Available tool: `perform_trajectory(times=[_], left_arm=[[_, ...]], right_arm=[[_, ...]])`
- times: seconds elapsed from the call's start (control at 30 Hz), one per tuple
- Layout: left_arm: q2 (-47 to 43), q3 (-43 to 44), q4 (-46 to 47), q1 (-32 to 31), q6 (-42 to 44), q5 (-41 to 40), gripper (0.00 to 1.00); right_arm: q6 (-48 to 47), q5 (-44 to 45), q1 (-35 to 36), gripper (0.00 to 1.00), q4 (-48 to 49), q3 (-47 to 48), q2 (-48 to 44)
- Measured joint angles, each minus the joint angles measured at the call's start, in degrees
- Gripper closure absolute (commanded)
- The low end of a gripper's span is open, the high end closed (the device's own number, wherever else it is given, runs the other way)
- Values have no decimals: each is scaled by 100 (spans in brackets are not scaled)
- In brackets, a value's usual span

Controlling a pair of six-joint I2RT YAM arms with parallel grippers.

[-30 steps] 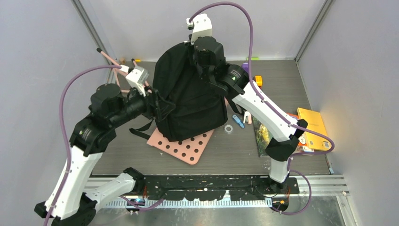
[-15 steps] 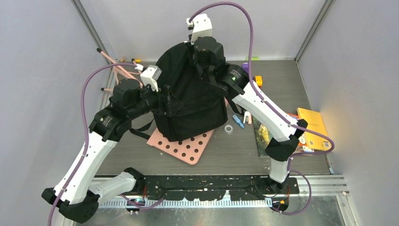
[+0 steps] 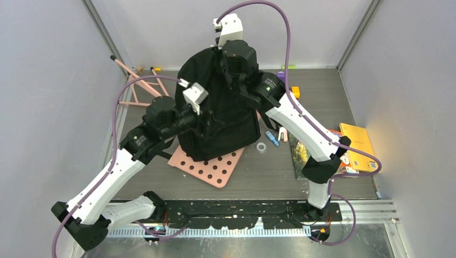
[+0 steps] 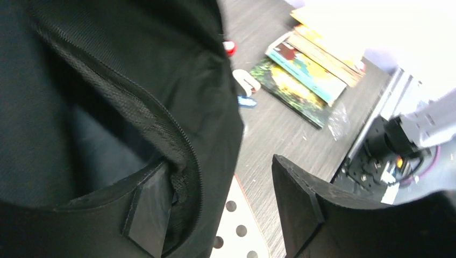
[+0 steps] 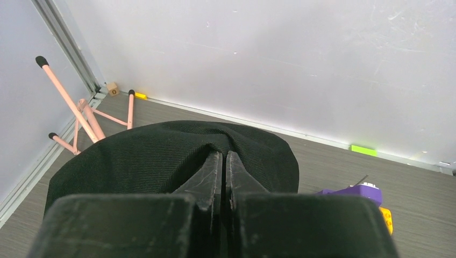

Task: Pack the student bag
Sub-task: Unzip the student bag at the center of the board.

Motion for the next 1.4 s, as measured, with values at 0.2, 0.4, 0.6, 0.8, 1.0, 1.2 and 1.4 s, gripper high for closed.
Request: perform_trajectory(times=[0.2,0.4,0.6,0.8,1.0,1.2,1.4], left_arm=[[-94,-146,208,-1019,905,273,38],[-133,-326,103,-1915,1425,173,39],[-46,-343,-289,-2468,1526,186,41],[-142,-330,-592,-2577,1480,201,35],[-380,459,-1099,-2601,1373,-81,15],[-404,1550,-1099,-2601,1410,-1379,5],[44,1845,-848,-2599,1720,-3609,1]], right_arm=[[-7,24,-4,100,-94,221,129],[-24,22,-11,100,-184,374,264],[-24,15,-46,100,-188,385,282],[-26,-9,-66,100,-199,385,282],[-26,-72,-85,100,-190,350,278],[-13,-197,-85,100,-122,-37,111],[28,-221,-96,100,-142,-352,-151]])
